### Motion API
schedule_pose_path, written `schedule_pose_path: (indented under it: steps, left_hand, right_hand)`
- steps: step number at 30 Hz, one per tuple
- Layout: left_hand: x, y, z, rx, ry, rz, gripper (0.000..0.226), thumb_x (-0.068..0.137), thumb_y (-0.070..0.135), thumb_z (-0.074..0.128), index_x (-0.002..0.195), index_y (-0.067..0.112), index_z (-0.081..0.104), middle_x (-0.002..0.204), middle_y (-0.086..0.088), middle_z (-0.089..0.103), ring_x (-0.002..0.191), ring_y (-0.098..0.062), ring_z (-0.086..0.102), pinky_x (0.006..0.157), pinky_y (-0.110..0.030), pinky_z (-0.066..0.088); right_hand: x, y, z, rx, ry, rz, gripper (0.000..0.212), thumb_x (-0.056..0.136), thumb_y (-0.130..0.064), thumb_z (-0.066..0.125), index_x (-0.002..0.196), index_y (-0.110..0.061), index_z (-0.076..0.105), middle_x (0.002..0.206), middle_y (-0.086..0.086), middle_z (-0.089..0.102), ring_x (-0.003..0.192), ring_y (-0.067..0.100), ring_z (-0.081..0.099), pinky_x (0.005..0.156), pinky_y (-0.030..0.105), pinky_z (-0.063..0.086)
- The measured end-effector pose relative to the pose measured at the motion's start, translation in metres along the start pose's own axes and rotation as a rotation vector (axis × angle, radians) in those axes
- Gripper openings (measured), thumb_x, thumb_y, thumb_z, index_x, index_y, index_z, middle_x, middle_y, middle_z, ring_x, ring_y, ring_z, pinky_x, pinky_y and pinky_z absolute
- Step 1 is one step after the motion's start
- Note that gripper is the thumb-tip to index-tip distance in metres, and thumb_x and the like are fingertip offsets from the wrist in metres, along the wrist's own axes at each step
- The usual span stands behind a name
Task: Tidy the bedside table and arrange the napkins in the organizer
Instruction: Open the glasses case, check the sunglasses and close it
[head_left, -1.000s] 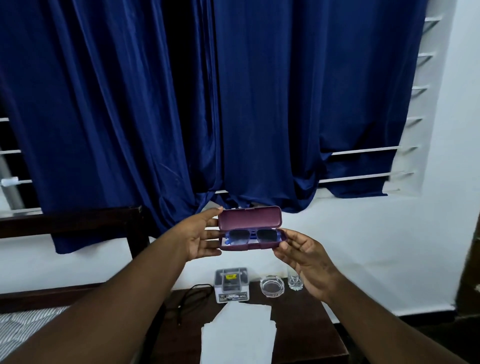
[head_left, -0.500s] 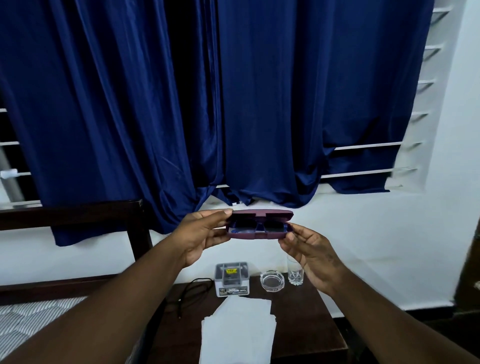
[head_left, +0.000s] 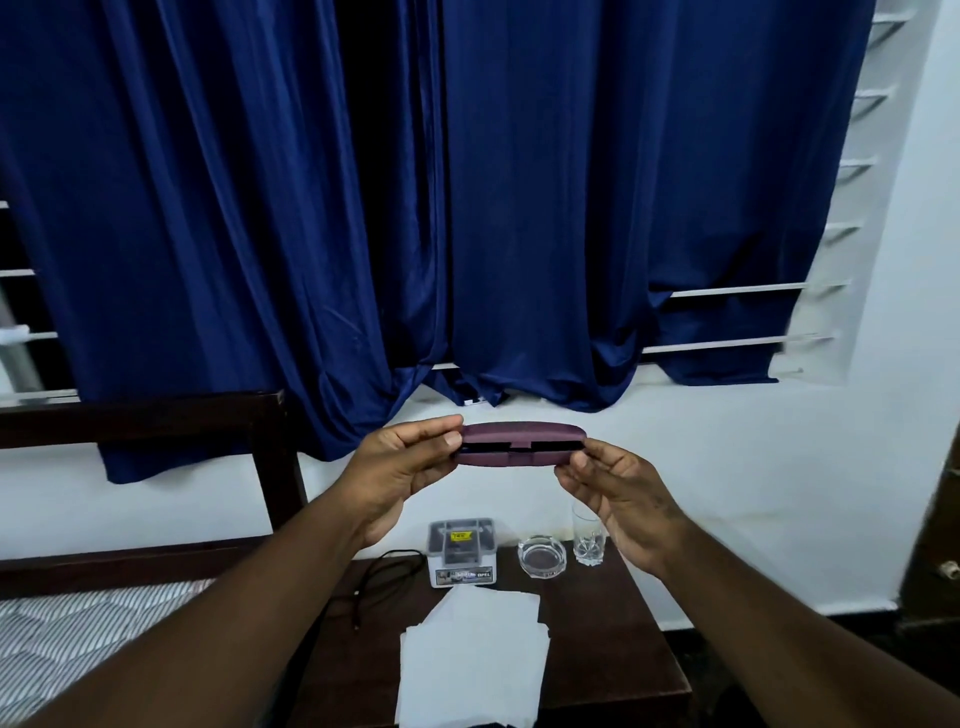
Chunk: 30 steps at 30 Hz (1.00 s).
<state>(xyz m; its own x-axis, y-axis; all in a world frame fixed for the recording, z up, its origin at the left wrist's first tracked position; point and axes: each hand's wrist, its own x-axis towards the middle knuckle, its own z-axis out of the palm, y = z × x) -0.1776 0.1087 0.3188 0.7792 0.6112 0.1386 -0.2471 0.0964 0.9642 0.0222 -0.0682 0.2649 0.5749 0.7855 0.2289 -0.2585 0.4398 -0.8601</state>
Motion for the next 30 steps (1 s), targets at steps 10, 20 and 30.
schedule_pose_path:
  steps: [10, 20, 30]
  left_hand:
    - [-0.007, -0.001, -0.008, -0.081, -0.021, -0.028, 0.037, 0.088, 0.0, 0.07, 0.124, 0.01, 0.071, 0.12, -0.011, 0.076, 0.111, -0.02, 0.072, 0.09, -0.022, 0.059]
    - [-0.009, -0.007, -0.013, -0.139, 0.188, -0.152, 0.027, 0.088, 0.004, 0.073, 0.115, 0.002, 0.073, 0.097, -0.015, 0.08, 0.082, -0.021, 0.079, 0.066, -0.024, 0.063]
    - [-0.007, -0.01, -0.02, -0.13, 0.215, -0.15, 0.027, 0.088, 0.004, 0.074, 0.115, -0.001, 0.073, 0.105, -0.017, 0.079, 0.085, -0.022, 0.079, 0.068, -0.024, 0.063]
  right_hand:
    - [0.004, -0.001, 0.007, -0.015, -0.015, 0.005, 0.044, 0.083, -0.01, 0.07, 0.125, 0.002, 0.064, 0.113, 0.012, 0.074, 0.096, 0.016, 0.073, 0.084, 0.022, 0.059]
    - [0.007, -0.001, 0.021, -0.07, -0.075, 0.126, 0.05, 0.084, -0.023, 0.074, 0.129, -0.004, 0.063, 0.128, 0.022, 0.068, 0.108, 0.027, 0.069, 0.09, 0.029, 0.059]
    - [0.018, -0.014, 0.033, -0.178, -0.023, 0.186, 0.032, 0.095, -0.019, 0.067, 0.123, -0.005, 0.068, 0.124, 0.021, 0.07, 0.107, 0.03, 0.072, 0.084, 0.03, 0.061]
